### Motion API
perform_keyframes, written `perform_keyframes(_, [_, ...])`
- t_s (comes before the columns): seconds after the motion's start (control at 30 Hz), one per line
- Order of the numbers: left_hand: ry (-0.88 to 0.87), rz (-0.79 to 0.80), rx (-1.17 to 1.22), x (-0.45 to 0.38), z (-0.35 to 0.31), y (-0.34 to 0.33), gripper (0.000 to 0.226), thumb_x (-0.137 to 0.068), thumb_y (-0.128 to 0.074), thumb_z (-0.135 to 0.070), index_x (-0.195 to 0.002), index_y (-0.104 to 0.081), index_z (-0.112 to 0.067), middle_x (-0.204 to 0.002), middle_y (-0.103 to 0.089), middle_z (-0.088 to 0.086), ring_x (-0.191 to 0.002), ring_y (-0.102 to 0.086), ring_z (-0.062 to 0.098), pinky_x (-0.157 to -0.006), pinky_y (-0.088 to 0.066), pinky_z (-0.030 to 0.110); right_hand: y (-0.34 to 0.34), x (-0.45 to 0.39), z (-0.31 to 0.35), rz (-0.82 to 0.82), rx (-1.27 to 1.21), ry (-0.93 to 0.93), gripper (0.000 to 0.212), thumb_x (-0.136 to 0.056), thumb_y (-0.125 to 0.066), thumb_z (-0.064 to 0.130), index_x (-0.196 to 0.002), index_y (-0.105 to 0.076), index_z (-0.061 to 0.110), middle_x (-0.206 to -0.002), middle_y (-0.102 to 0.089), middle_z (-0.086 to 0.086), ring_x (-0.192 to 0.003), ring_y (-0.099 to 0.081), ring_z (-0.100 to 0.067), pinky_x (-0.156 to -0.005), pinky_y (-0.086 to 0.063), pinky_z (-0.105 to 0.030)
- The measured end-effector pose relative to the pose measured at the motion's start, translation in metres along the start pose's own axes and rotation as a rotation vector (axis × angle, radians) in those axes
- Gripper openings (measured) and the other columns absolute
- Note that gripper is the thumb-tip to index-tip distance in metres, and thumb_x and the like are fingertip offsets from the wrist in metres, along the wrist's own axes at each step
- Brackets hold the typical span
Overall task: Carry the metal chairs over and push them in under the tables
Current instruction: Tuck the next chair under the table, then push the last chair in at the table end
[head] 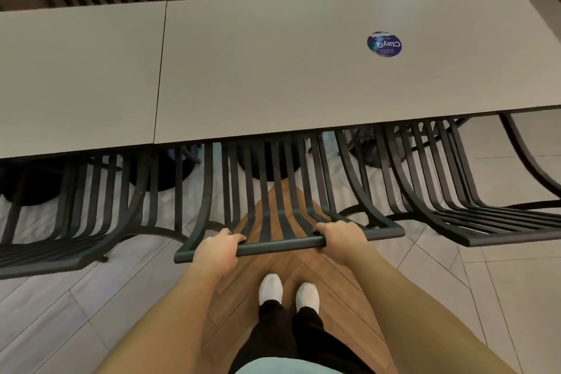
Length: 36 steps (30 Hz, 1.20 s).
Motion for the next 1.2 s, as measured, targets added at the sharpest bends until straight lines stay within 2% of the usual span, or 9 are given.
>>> perform_keyframes(0.13, [-0.029,0.139,0.047,0.001,-0.010,0.018,0.075,-0.093,-0.064,-0.059,-0.158,-0.034,-0.036,-0.143,-0.047,0.001,-0.123,-0.056,0.021,-0.104,-0.051,0.038,0.004,0.015,0.002,0.006,-0.168,-0.035,0.036,-0.092,-0.066,0.050,-0.125,-0.062,0.036,-0.117,-0.064,0.011,-0.112,-0.057,-0.016,-0.109,-0.040,-0.043])
perform_keyframes(0.23, [-0.109,0.163,0.116,0.001,-0.043,0.039,0.094,-0.085,-0.068,-0.068,-0.162,-0.022,-0.038,-0.157,-0.041,0.004,-0.139,-0.047,0.024,-0.112,-0.044,0.041,0.015,0.031,-0.010,-0.025,-0.404,-0.114,0.048,-0.086,-0.067,0.067,-0.123,-0.064,0.037,-0.112,-0.066,0.014,-0.105,-0.060,-0.010,-0.098,-0.052,-0.037])
perform_keyframes(0.3, [-0.183,0.167,0.249,-0.002,-0.078,0.055,0.098,-0.082,-0.071,-0.070,-0.162,-0.024,-0.038,-0.160,-0.041,0.003,-0.144,-0.044,0.023,-0.116,-0.041,0.042,0.030,0.042,-0.026,-0.084,-0.472,-0.152,0.042,-0.090,-0.061,0.068,-0.115,-0.067,0.034,-0.102,-0.068,0.013,-0.095,-0.062,-0.007,-0.087,-0.055,-0.033])
perform_keyframes(0.4, [-0.271,0.115,0.361,-0.009,-0.138,0.076,0.084,-0.089,-0.065,-0.067,-0.159,-0.033,-0.034,-0.152,-0.053,0.002,-0.135,-0.054,0.020,-0.112,-0.046,0.039,0.057,0.063,-0.066,-0.196,-0.485,-0.234,0.034,-0.101,-0.052,0.059,-0.100,-0.067,0.029,-0.087,-0.066,0.008,-0.083,-0.062,-0.011,-0.067,-0.047,-0.031])
perform_keyframes(0.47, [-0.317,0.045,0.334,-0.013,-0.183,0.086,0.070,-0.096,-0.060,-0.061,-0.155,-0.041,-0.031,-0.144,-0.059,0.001,-0.127,-0.060,0.019,-0.108,-0.049,0.038,0.071,0.079,-0.105,-0.231,-0.439,-0.282,0.034,-0.103,-0.049,0.055,-0.089,-0.062,0.026,-0.079,-0.064,0.004,-0.077,-0.062,-0.016,-0.062,-0.044,-0.034])
perform_keyframes(0.63, [-0.368,-0.086,0.338,-0.016,-0.296,0.091,0.047,-0.104,-0.054,-0.049,-0.145,-0.056,-0.025,-0.128,-0.069,-0.004,-0.115,-0.065,0.014,-0.102,-0.053,0.035,0.088,0.114,-0.223,-0.259,-0.346,-0.353,0.032,-0.105,-0.048,0.050,-0.095,-0.064,0.023,-0.084,-0.067,0.002,-0.078,-0.061,-0.015,-0.068,-0.048,-0.036])
perform_keyframes(0.8, [-0.283,-0.167,0.373,-0.013,-0.388,0.065,0.042,-0.105,-0.051,-0.048,-0.139,-0.062,-0.025,-0.125,-0.071,-0.005,-0.110,-0.066,0.013,-0.098,-0.055,0.036,0.083,0.148,-0.336,-0.242,-0.322,-0.348,0.029,-0.105,-0.050,0.048,-0.100,-0.064,0.023,-0.090,-0.069,0.000,-0.083,-0.063,-0.020,-0.077,-0.055,-0.040])
perform_keyframes(1.07, [-0.217,-0.103,0.360,-0.001,-0.502,0.038,0.033,-0.106,-0.051,-0.043,-0.130,-0.067,-0.026,-0.115,-0.072,-0.006,-0.098,-0.067,0.010,-0.089,-0.057,0.031,0.080,0.192,-0.465,-0.239,-0.337,-0.370,0.031,-0.104,-0.052,0.048,-0.091,-0.064,0.023,-0.078,-0.066,0.004,-0.075,-0.062,-0.014,-0.061,-0.045,-0.032])
perform_keyframes(1.2, [-0.235,-0.108,0.344,-0.008,-0.530,0.036,0.034,-0.106,-0.051,-0.044,-0.131,-0.067,-0.027,-0.115,-0.072,-0.006,-0.099,-0.066,0.009,-0.092,-0.058,0.033,0.084,0.202,-0.499,-0.276,-0.350,-0.380,0.032,-0.103,-0.053,0.051,-0.091,-0.066,0.024,-0.080,-0.065,0.005,-0.074,-0.061,-0.011,-0.057,-0.039,-0.028])
Point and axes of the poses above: each hand's wrist, its own x-axis away from the middle knuckle, its own y-axis out of the back of the hand, z = x × y, the point moved 3 cm from there along -x, towards the middle knuckle
